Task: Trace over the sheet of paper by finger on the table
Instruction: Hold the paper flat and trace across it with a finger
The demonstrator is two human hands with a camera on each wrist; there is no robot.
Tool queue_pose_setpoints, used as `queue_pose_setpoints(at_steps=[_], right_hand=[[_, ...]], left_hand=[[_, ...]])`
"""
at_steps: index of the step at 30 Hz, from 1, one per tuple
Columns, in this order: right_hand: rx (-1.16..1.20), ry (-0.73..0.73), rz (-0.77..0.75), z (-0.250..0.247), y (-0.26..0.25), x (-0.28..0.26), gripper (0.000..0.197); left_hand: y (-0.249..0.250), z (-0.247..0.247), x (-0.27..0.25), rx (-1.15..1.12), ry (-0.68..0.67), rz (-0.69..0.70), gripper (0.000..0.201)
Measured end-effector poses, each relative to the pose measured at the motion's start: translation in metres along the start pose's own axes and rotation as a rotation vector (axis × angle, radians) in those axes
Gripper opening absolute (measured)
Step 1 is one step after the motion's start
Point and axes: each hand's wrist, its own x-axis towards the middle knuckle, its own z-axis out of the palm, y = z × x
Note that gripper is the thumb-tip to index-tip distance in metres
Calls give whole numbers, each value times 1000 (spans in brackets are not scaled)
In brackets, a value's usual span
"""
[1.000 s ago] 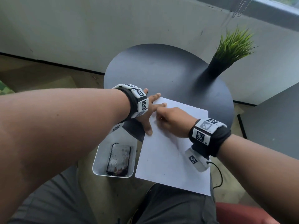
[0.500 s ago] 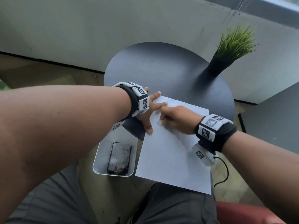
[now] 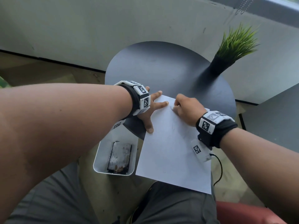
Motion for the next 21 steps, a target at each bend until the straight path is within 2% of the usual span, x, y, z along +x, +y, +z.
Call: queue_pose_setpoints(at_steps=[2,4,6,7,10,12,18,21], right_hand=[[-21,-4,-131,9,-12,-9,16],[-6,-98,-369,16,-27,-26,13],[-9,-174,-415,13,-25,-31,8],[14,-150,-348,10,-18,-25,7],[130,-50,32,-3,7,-3,13],[155,-32,159,-6,18,7,18],[105,-14,247,-2,14,15,22],[58,6,209,-3,8,10,20]], left_hand=[[0,0,1,1,3,8,135],[1,-1,1,8,1,4,135],[2,-2,-1,19,-6,-3,135],[3,-2,-2,10,-6,0,134],[4,-4,-5,-18,-21,-4,132],[8,-6,-9,-25,-33,-9,129],[14,-9,-30,3,5,26,110],[15,-3,-35,-20,11,11,116]])
